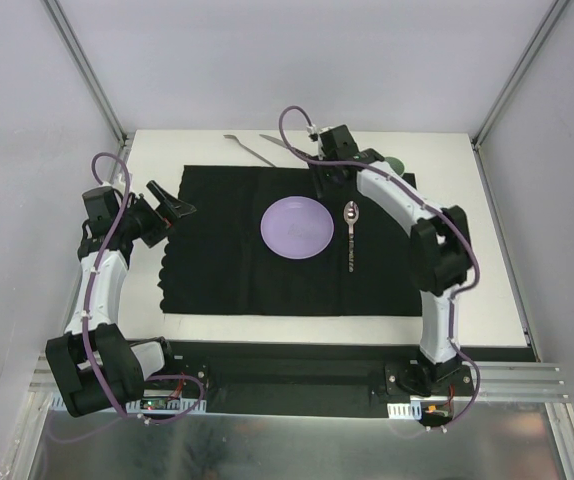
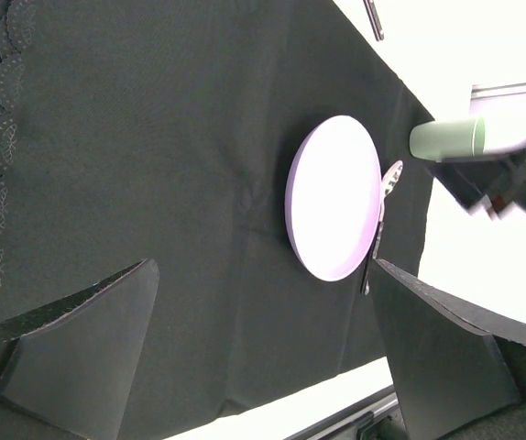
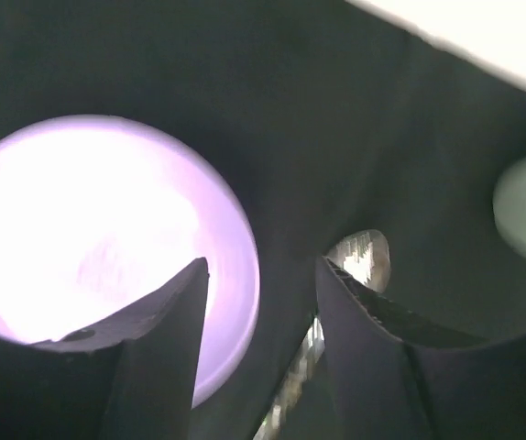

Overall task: Set the dinner table for one person
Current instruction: Move the fork to the center of the board.

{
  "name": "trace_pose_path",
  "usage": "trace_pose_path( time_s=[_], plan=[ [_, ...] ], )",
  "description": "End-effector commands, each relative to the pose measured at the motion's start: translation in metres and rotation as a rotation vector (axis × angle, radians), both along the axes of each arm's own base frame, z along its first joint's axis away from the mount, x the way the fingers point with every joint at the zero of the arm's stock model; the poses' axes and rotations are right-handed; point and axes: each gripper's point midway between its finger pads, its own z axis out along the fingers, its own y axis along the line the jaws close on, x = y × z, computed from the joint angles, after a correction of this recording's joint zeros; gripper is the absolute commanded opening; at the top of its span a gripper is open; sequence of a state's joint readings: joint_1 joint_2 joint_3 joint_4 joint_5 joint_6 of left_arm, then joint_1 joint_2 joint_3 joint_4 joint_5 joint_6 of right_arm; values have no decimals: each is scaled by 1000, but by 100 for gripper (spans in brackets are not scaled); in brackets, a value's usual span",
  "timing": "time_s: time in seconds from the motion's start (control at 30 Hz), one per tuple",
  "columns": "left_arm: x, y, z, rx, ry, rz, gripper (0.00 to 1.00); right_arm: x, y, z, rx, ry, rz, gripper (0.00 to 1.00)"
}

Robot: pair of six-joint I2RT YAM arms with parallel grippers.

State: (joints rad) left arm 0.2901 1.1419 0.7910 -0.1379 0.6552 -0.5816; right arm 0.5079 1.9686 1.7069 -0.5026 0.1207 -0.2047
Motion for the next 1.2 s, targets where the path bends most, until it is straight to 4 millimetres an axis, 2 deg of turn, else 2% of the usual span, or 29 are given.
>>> trace_pose_path(
  time_s=[0.0,0.03,0.07,0.1,0.13,0.17,0.27,0.47,0.7,0.77,0.93,1.17],
  plan=[
    [5,1,13,23,-59,-37,99,34,25,-12,-50,-3,143,55],
    [6,1,12,20,-56,-42,99,47,35,3,-28,-38,158,57],
    [7,1,12,22,-56,-47,99,52,38,-15,-42,-11,170,58],
    [8,1,12,22,-56,-49,99,58,41,-15,-45,-20,185,59],
    [10,1,12,22,-57,-55,99,67,46,-5,-32,-56,190,62],
    [11,1,12,24,-55,-58,99,71,48,-14,-40,-51,196,63],
    [14,2,13,24,-58,-67,99,87,51,-11,-55,-110,208,70],
    [17,4,8,27,-43,-68,99,116,42,-16,-86,-186,192,79],
    [23,8,-1,37,-20,-63,99,157,29,-7,-84,-296,139,87],
    [27,8,-1,44,-22,-73,99,163,27,-10,-80,-307,123,87],
    [41,3,0,52,-24,-107,99,177,26,-2,-41,-353,108,91],
    [48,-2,-2,64,-21,-126,99,183,30,-19,-31,-346,132,92]
  ],
)
